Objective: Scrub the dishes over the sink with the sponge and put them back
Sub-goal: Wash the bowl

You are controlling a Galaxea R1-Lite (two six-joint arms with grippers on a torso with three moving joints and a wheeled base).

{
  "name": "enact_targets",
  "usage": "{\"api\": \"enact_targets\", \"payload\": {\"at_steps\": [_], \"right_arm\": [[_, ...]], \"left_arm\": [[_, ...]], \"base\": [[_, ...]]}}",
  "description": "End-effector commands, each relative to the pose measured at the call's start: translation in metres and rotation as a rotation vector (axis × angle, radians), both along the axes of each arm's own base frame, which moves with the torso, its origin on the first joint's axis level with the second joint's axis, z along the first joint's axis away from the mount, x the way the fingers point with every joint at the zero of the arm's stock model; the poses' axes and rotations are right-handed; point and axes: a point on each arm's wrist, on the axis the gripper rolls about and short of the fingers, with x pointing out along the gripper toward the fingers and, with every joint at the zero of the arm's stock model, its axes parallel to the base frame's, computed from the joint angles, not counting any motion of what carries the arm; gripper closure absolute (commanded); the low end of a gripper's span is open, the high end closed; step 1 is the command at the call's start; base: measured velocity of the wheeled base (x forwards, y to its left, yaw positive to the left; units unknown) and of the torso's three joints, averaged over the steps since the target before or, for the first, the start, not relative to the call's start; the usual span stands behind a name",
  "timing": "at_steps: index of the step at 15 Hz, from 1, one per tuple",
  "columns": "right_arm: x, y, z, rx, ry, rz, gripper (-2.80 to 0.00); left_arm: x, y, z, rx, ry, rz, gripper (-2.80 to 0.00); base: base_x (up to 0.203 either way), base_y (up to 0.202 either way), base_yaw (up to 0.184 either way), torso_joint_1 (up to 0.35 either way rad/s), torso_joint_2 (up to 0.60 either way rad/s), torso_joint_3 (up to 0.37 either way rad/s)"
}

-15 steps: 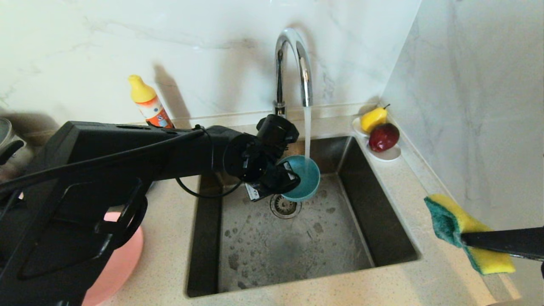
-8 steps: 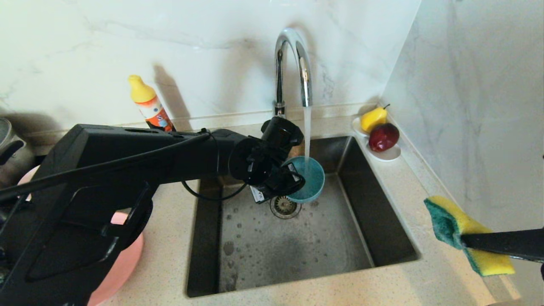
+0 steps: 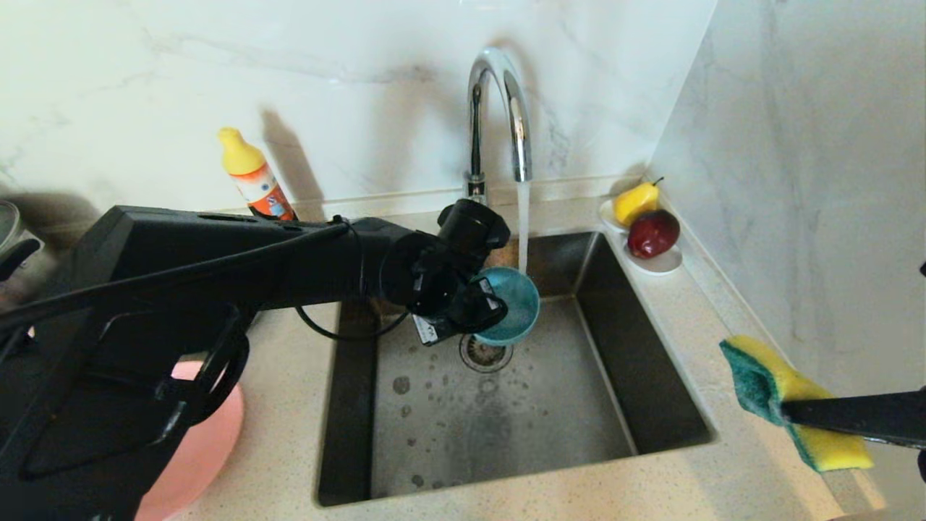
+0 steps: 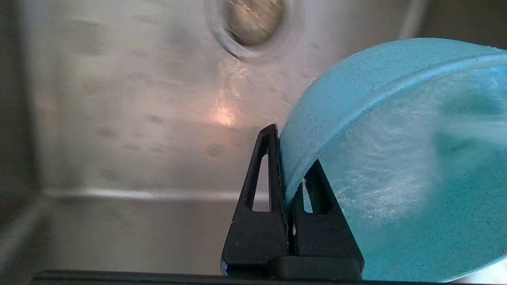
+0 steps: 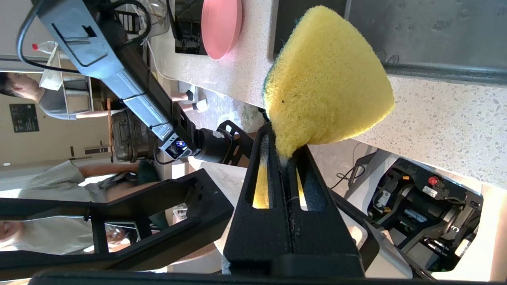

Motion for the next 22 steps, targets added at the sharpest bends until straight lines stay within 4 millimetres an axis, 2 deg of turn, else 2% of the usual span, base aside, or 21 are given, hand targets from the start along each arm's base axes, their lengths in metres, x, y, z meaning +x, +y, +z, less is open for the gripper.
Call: {"api": "enact_targets", "payload": {"at_steps": [1,5,7,13,15,18,22], "right_arm": [[0.002,0.001,-0.002,-0.001,0.015,0.003,0.00],[0.007,0.002,-0.007,-0.007,0.036,0.003,0.00],[0.009,0.003,-0.008,-0.009,0.040,0.004,0.00],[0.018,0.005,-0.012,-0.017,0.068,0.007,0.00],[0.020,0.006,-0.015,-0.022,0.080,0.008,0.00],[0.025,0.007,-0.018,-0.028,0.097,0.010,0.00],[0.030,0.009,-0.021,-0.030,0.108,0.014,0.00]], "left_arm": [[0.000,0.021,0.012,0.075,-0.060,0.098,0.00],[0.001,0.053,0.024,0.155,-0.154,0.178,0.00],[0.003,0.065,0.032,0.175,-0.256,0.189,0.00],[0.006,0.087,0.038,0.188,-0.682,0.145,0.00],[-0.003,0.092,0.036,0.157,-0.772,0.101,0.00],[-0.023,0.101,0.048,0.085,-0.887,0.041,0.00],[-0.040,0.108,0.061,0.051,-1.006,0.024,0.00]], "base": [[0.000,0.000,0.000,0.000,0.00,0.000],[0.000,0.000,0.000,0.000,0.00,0.000],[0.000,0.000,0.000,0.000,0.00,0.000],[0.000,0.000,0.000,0.000,0.00,0.000],[0.000,0.000,0.000,0.000,0.00,0.000],[0.000,0.000,0.000,0.000,0.00,0.000],[0.000,0.000,0.000,0.000,0.00,0.000]]}}
